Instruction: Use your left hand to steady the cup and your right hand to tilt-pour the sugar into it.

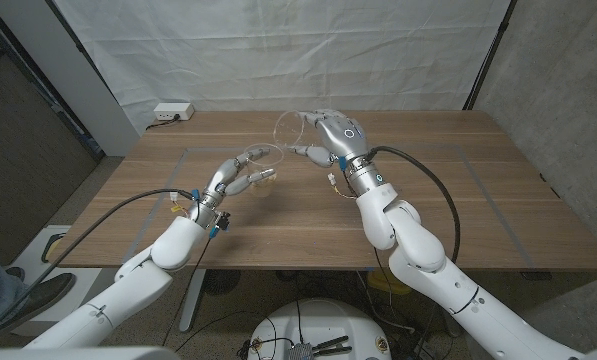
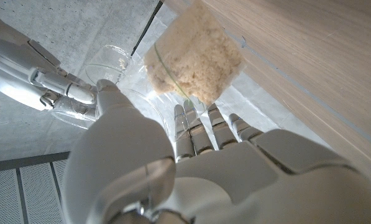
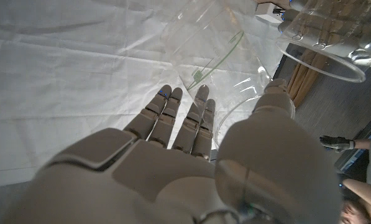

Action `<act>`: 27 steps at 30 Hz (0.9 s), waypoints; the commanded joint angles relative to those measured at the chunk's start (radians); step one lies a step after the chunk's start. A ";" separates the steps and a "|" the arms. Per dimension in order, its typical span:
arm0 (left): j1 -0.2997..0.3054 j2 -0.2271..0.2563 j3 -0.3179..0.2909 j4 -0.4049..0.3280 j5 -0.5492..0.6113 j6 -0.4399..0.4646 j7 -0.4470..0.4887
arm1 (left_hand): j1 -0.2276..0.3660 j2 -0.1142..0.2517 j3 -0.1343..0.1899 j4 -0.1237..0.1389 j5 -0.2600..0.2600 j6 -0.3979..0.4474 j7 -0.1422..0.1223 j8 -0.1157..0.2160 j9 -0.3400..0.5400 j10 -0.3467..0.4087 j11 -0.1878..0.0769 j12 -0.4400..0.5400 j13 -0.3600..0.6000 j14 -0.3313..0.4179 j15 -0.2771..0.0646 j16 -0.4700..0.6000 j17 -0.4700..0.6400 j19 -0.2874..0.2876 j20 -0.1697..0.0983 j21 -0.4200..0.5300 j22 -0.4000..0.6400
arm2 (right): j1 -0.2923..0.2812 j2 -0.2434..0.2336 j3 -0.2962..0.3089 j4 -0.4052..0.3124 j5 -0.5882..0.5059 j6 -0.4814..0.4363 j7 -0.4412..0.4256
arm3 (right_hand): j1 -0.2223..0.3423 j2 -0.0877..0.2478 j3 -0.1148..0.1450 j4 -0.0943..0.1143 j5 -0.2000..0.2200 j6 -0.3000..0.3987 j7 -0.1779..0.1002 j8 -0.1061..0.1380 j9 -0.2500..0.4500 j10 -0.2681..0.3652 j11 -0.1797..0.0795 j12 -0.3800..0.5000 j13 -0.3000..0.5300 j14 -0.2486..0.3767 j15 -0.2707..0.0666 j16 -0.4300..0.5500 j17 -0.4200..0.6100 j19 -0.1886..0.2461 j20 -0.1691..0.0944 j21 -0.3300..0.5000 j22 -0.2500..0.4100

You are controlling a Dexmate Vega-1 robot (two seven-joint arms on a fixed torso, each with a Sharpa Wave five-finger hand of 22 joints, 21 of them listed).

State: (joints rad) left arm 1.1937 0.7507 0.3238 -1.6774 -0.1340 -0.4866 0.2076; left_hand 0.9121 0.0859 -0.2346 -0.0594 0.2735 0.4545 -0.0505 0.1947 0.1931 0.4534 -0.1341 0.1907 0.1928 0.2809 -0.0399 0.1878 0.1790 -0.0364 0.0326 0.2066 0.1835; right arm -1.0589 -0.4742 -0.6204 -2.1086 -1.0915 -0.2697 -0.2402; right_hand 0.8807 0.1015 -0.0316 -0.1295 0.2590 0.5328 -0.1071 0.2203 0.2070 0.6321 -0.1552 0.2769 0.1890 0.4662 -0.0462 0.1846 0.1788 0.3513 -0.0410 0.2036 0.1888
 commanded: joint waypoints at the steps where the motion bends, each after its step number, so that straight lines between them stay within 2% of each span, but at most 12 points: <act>1: -0.015 -0.007 -0.002 0.029 -0.012 -0.029 -0.013 | 0.009 -0.005 -0.010 -0.002 -0.001 -0.026 0.000 -0.007 0.003 -0.023 0.003 -0.005 0.005 -0.013 -0.028 -0.006 0.003 -0.007 0.008 -0.004 0.004 | -0.071 0.038 0.013 0.011 0.212 -0.054 -0.091 | 0.000 0.008 -0.001 0.003 0.001 0.065 -0.053 -0.001 0.002 0.001 0.012 -0.006 0.005 0.007 -0.089 0.003 0.003 -0.001 -0.029 0.003 0.001; 4: -0.020 -0.013 -0.002 0.040 -0.011 -0.042 -0.011 | 0.009 -0.009 -0.015 -0.002 0.000 -0.053 0.003 -0.010 0.003 -0.052 -0.001 -0.009 0.005 -0.039 -0.021 -0.010 0.003 -0.017 0.018 -0.006 0.004 | -0.081 0.048 0.016 0.030 0.278 -0.038 -0.131 | 0.000 0.008 -0.002 0.003 0.001 0.065 -0.053 -0.001 0.002 0.001 0.011 -0.007 0.005 0.006 -0.089 0.002 0.003 -0.003 -0.029 0.002 0.001; 5: -0.021 -0.015 -0.002 0.044 -0.011 -0.047 -0.010 | 0.009 -0.010 -0.016 -0.002 0.001 -0.056 0.001 -0.009 0.003 -0.059 0.007 -0.009 0.005 -0.044 -0.019 -0.010 0.003 -0.017 0.018 -0.006 0.004 | -0.084 0.052 0.014 0.035 0.290 -0.043 -0.141 | 0.000 0.008 -0.002 0.003 0.001 0.065 -0.052 -0.001 0.002 0.001 0.011 -0.007 0.005 0.006 -0.087 0.002 0.003 -0.003 -0.029 0.002 0.001; 10: -0.031 -0.025 0.000 0.069 -0.010 -0.070 -0.010 | 0.008 -0.013 -0.019 -0.002 0.002 -0.077 -0.003 -0.012 0.003 -0.073 0.009 -0.009 0.005 -0.062 -0.018 -0.012 0.003 -0.025 0.024 -0.008 0.004 | -0.100 0.065 0.017 0.066 0.366 -0.037 -0.204 | 0.000 0.009 -0.001 0.003 0.000 0.065 -0.051 -0.001 0.002 0.001 0.012 -0.007 0.005 0.005 -0.085 0.002 0.003 -0.006 -0.029 0.001 0.001; 12: -0.035 -0.029 0.001 0.078 -0.013 -0.077 -0.012 | 0.008 -0.016 -0.022 -0.002 0.002 -0.087 -0.005 -0.013 0.003 -0.085 -0.001 -0.010 0.005 -0.068 -0.020 -0.012 0.003 -0.032 0.027 -0.009 0.004 | -0.102 0.070 0.010 0.081 0.373 -0.044 -0.234 | 0.000 0.009 -0.001 0.003 0.000 0.064 -0.051 -0.002 0.002 -0.001 0.013 -0.008 0.005 0.004 -0.083 0.001 0.003 -0.007 -0.029 0.001 0.001; 17: -0.043 -0.040 0.007 0.099 -0.019 -0.093 -0.018 | 0.006 -0.023 -0.028 -0.001 0.004 -0.102 -0.010 -0.013 0.003 -0.095 -0.004 -0.008 0.005 -0.078 -0.021 -0.011 0.003 -0.042 0.033 -0.011 0.004 | -0.104 0.074 0.009 0.125 0.437 -0.016 -0.291 | 0.002 0.010 0.000 0.003 -0.001 0.063 -0.050 -0.003 0.002 -0.002 0.013 -0.009 0.005 0.001 -0.081 0.000 0.003 -0.011 -0.029 0.000 0.001; 20: -0.051 -0.046 0.012 0.112 -0.027 -0.096 -0.027 | 0.005 -0.026 -0.031 -0.001 0.005 -0.109 -0.011 -0.013 0.003 -0.103 -0.005 -0.009 0.005 -0.087 -0.023 -0.012 0.004 -0.050 0.036 -0.013 0.004 | -0.103 0.079 0.003 0.137 0.451 -0.031 -0.312 | 0.003 0.010 0.000 0.003 -0.001 0.063 -0.050 -0.003 0.002 -0.002 0.013 -0.009 0.005 0.000 -0.080 0.000 0.003 -0.013 -0.029 -0.001 0.001; 27: -0.070 -0.061 0.024 0.146 -0.046 -0.097 -0.051 | 0.001 -0.034 -0.039 0.000 0.008 -0.135 -0.012 -0.014 0.004 -0.126 -0.010 -0.008 0.006 -0.108 -0.021 -0.012 0.004 -0.064 0.040 -0.015 0.004 | -0.107 0.093 0.012 0.210 0.552 0.044 -0.395 | 0.004 0.011 0.001 0.002 -0.002 0.060 -0.050 -0.005 0.002 -0.004 0.012 -0.011 0.005 -0.003 -0.079 -0.001 0.003 -0.017 -0.027 -0.002 0.002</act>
State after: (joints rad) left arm 1.1476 0.7109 0.3328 -1.5778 -0.1603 -0.5701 0.1820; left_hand 0.9090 0.0589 -0.2635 -0.0607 0.2736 0.3279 -0.0620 0.1810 0.1930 0.3384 -0.1421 0.1845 0.1928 0.1813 -0.0388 0.1807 0.1790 -0.0907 0.0719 0.1920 0.1835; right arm -1.1569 -0.3999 -0.6099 -1.9876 -0.6665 -0.2895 -0.5202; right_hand 0.8793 0.1024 -0.0317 -0.1297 0.2582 0.5438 -0.1079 0.2148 0.2072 0.6249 -0.1480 0.2695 0.1939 0.4662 -0.0462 0.1846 0.1787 0.3365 -0.0414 0.2035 0.1888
